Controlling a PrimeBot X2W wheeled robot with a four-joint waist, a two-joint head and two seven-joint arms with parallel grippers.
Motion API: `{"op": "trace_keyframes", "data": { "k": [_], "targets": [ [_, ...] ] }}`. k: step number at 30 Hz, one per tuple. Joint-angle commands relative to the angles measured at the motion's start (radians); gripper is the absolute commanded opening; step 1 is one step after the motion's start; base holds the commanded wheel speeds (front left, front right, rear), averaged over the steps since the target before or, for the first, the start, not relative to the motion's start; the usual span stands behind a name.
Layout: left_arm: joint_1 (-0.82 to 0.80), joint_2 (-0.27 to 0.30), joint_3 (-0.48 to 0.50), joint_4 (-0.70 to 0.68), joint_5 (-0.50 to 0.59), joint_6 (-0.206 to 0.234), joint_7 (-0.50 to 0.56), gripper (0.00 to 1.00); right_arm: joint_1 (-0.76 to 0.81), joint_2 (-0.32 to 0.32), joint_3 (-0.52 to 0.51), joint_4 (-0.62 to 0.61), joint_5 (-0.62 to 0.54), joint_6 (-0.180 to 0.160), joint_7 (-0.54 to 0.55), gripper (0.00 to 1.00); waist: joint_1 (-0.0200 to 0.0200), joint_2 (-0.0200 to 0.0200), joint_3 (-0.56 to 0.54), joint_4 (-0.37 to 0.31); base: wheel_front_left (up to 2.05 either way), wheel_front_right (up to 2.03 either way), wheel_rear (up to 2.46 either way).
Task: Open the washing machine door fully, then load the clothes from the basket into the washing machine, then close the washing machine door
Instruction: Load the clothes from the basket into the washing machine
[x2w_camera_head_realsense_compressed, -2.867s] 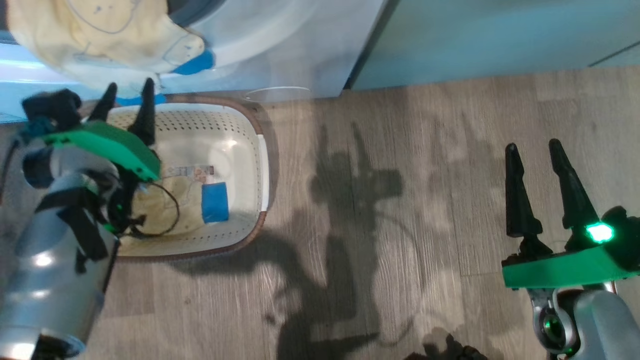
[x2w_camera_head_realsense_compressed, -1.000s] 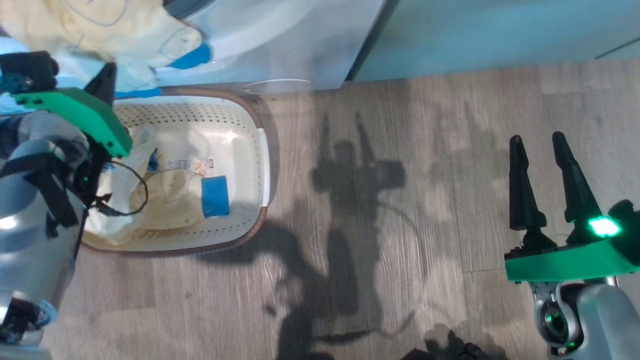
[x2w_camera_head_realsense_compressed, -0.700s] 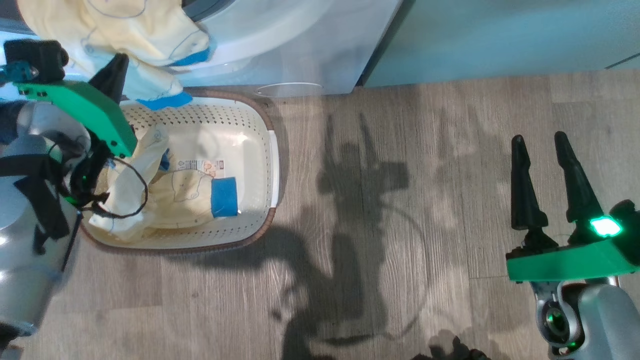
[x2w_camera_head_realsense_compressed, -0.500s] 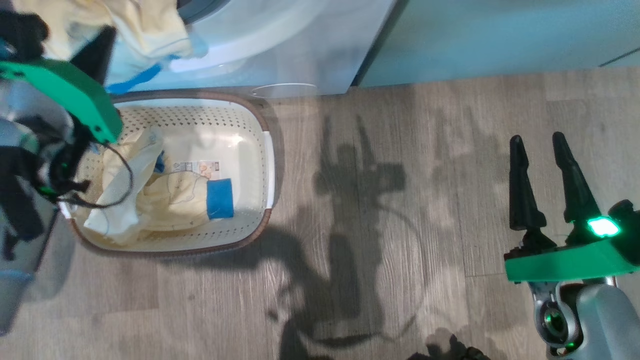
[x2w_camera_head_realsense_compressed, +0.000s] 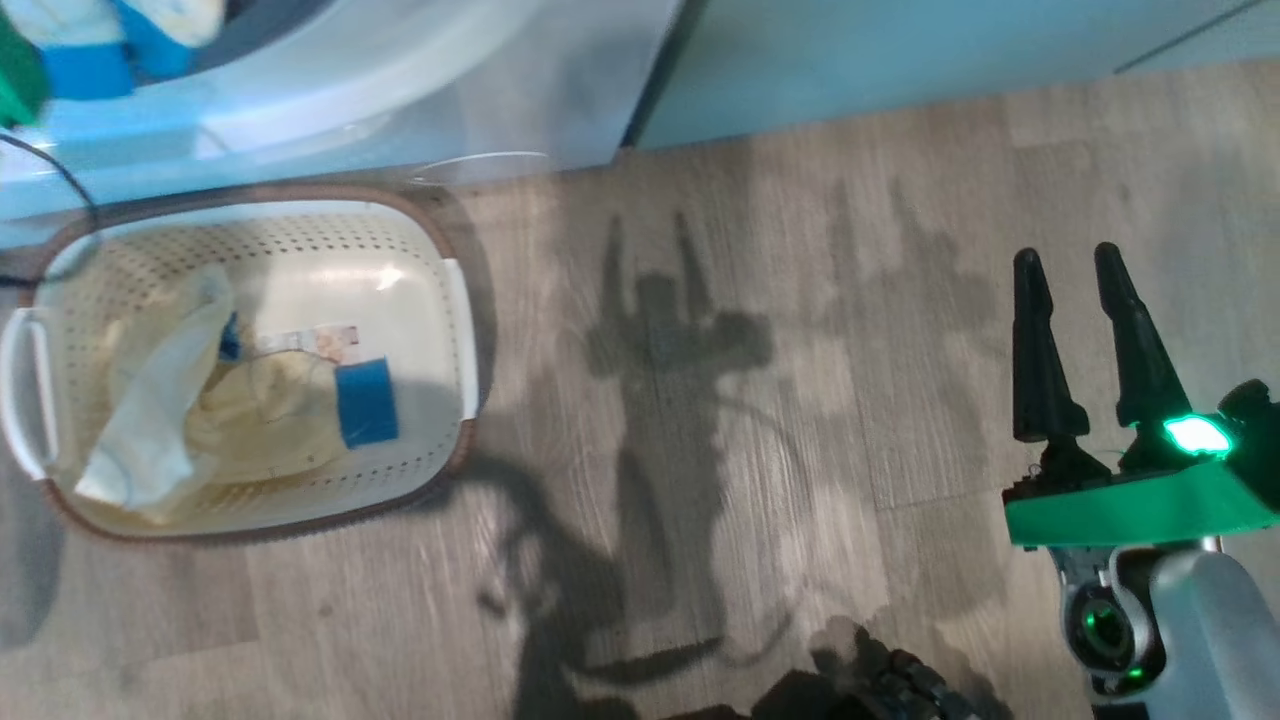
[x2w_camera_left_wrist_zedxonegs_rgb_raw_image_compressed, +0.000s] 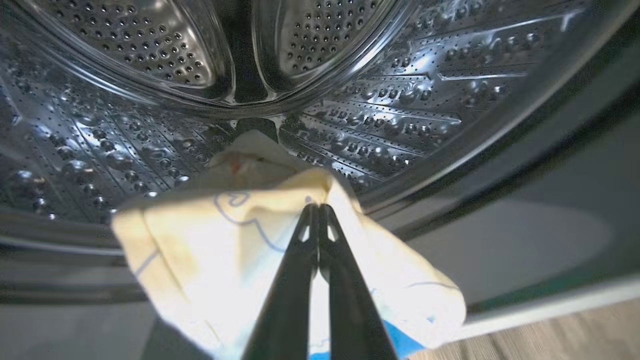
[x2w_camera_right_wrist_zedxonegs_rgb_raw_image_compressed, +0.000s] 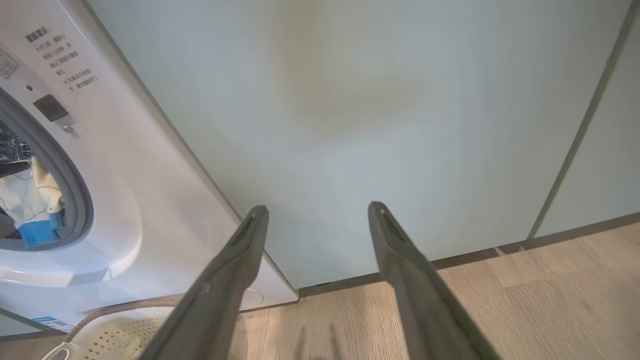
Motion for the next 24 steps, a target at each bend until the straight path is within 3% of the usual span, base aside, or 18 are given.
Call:
{"op": "trace_keyframes", "data": {
  "k": [1, 11, 24],
  "targets": [
    [-0.054, 0.078, 0.053, -0.001, 0.006, 0.005, 0.012, 0.0, -0.002, -0.011, 0.021, -0.034, 0.013, -0.003, -0.007, 1.0, 0.0, 0.0, 0.021, -0.027, 0.0, 0.0, 0.0],
    [-0.231, 0.119, 0.062, 0.169, 0.065, 0.015, -0.052, 0.0, -0.004, -0.011, 0.029, -0.043, 0.043, -0.003, -0.007, 1.0, 0.0, 0.0, 0.067, -0.087, 0.0, 0.0, 0.0],
    [-0.457, 0.126, 0.014, 0.345, 0.215, -0.004, -0.374, 0.0, -0.012, -0.011, 0.046, -0.054, 0.06, -0.003, -0.007, 1.0, 0.0, 0.0, 0.121, -0.131, 0.0, 0.0, 0.0]
  ]
}}
